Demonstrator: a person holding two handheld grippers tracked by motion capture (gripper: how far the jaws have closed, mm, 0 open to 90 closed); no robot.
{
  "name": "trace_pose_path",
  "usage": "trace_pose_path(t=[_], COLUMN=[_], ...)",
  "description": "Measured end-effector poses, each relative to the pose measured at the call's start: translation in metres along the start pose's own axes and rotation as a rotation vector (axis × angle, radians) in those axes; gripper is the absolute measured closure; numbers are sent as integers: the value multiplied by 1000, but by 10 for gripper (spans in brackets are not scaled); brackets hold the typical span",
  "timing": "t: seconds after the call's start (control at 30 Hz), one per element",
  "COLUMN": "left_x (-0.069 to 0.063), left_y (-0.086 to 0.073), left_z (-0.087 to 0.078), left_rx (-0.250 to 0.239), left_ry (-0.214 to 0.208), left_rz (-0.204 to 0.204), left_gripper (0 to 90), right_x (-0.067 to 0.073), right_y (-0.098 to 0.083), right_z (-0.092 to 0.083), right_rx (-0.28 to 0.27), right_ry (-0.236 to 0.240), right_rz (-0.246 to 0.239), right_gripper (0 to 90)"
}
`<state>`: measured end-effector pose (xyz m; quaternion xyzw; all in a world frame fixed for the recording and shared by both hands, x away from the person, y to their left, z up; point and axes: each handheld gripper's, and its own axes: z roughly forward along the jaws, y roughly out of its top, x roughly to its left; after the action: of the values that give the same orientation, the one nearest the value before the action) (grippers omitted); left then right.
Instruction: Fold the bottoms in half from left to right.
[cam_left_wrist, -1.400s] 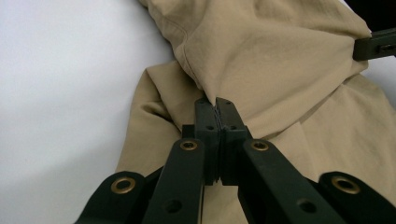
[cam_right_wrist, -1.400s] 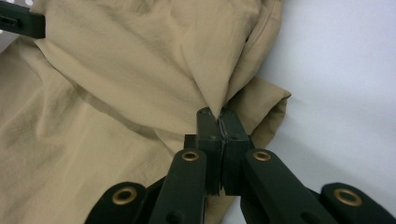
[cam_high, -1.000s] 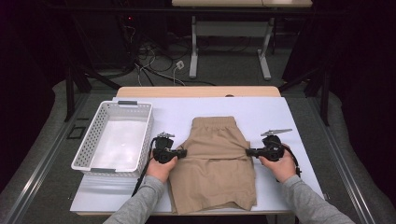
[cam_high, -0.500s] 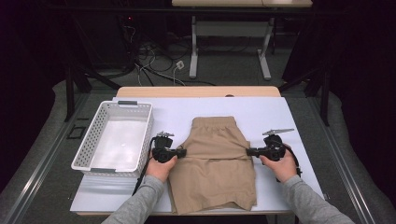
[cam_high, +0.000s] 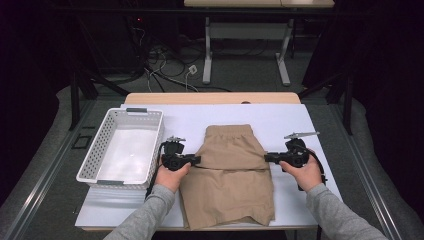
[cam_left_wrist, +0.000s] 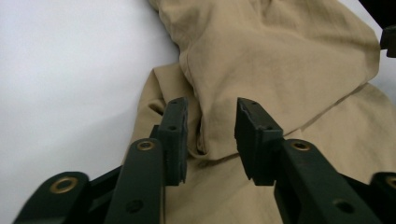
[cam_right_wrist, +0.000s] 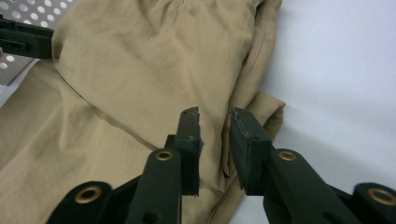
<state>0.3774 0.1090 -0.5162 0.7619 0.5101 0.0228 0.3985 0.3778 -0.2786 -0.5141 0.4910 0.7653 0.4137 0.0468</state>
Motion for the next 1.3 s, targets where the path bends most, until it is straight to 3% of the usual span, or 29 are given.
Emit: trace_pose_path(t=[0.2, 0.67, 1.0, 1.3], left_x=[-5, -17, -20, -18], left_y=[13, 46, 75, 87], left_z=[-7, -8, -2, 15], left_rx=[-32, -26, -48, -46], left_ry=[-4, 37, 75, 92], left_rz=[-21, 2, -6, -19], left_gripper=[532, 399, 349, 322], right_x=[5, 15, 20, 20], right_y=[13, 46, 71, 90], right_z=[-4, -3, 10, 29], right_rx=[-9, -39, -31, -8], right_ry=[-13, -66, -99, -145], right_rz=[-22, -69, -85, -78], right_gripper=[638, 430, 384, 365])
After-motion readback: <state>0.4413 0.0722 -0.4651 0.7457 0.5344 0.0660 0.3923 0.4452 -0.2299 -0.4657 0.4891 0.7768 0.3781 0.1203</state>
